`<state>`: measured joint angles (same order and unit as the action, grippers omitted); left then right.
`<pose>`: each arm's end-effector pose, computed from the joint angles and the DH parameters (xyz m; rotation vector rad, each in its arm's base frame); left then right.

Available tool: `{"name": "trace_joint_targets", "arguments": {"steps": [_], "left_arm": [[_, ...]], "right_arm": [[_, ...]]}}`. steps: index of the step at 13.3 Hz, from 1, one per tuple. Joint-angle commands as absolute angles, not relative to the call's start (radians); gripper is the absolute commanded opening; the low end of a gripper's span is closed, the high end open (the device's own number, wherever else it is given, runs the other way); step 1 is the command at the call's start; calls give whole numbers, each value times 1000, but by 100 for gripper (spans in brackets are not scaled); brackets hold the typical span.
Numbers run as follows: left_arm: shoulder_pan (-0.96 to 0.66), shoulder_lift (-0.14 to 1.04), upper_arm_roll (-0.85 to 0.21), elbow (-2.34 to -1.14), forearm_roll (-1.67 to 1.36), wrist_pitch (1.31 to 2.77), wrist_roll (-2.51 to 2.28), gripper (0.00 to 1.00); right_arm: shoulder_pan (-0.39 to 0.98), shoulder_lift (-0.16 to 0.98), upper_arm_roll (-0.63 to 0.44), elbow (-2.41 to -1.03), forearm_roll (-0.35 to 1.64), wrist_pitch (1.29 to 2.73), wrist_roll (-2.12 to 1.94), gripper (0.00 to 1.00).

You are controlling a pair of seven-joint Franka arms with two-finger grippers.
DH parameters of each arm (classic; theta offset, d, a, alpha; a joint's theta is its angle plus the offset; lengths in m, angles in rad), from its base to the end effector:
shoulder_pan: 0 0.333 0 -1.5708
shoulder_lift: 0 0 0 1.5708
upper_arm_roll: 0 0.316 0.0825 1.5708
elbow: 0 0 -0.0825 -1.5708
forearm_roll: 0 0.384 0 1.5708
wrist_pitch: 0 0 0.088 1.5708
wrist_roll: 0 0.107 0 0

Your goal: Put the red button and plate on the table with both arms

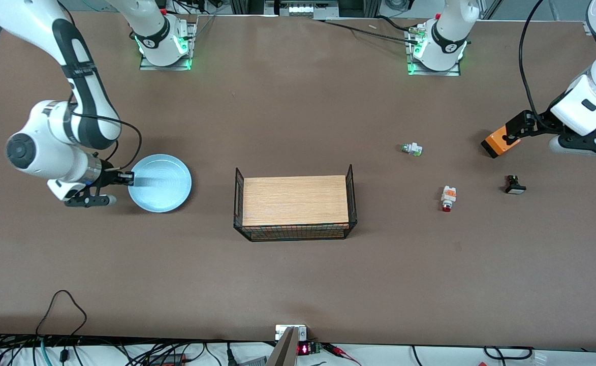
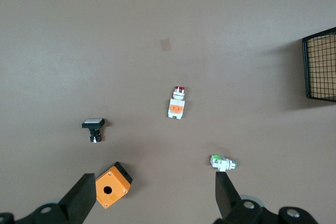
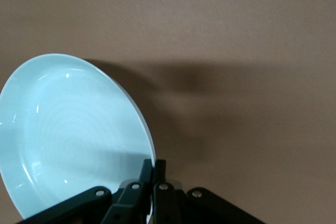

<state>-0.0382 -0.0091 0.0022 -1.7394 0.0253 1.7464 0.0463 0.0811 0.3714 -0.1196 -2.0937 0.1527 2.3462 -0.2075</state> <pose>0.5613 -0.0179 0.5647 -3.1136 0.1348 -0.0249 0.5710 -0.0194 0.2345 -3.0634 -0.0940 0.1624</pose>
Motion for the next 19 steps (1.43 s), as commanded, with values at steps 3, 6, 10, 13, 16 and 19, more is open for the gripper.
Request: {"name": "trace_joint_targets", "arguments": {"steps": [3, 6, 10, 13, 16, 19], "left_arm": [[-48, 37, 3, -1667, 37, 1720, 63, 100], [-48, 37, 3, -1667, 37, 1720, 64, 100], [-43, 37, 3, -1667, 35, 1706, 64, 100], [-43, 37, 3, -1667, 35, 1706, 66, 100], [-41, 37, 3, -1667, 35, 1703, 66, 100], [-41, 37, 3, -1667, 34, 1703, 67, 100]], "right_arm": [[-17, 405, -100, -2149, 153, 2471, -382, 14], [-12, 362, -91, -2123, 164, 2427, -309, 100], [47, 296, -83, -1995, 163, 2197, -166, 100], [96, 255, -84, -1890, 158, 2053, -63, 100], [110, 219, -87, -1752, 131, 1854, -14, 100], [103, 196, -97, -1585, 34, 1676, -17, 100]]}}
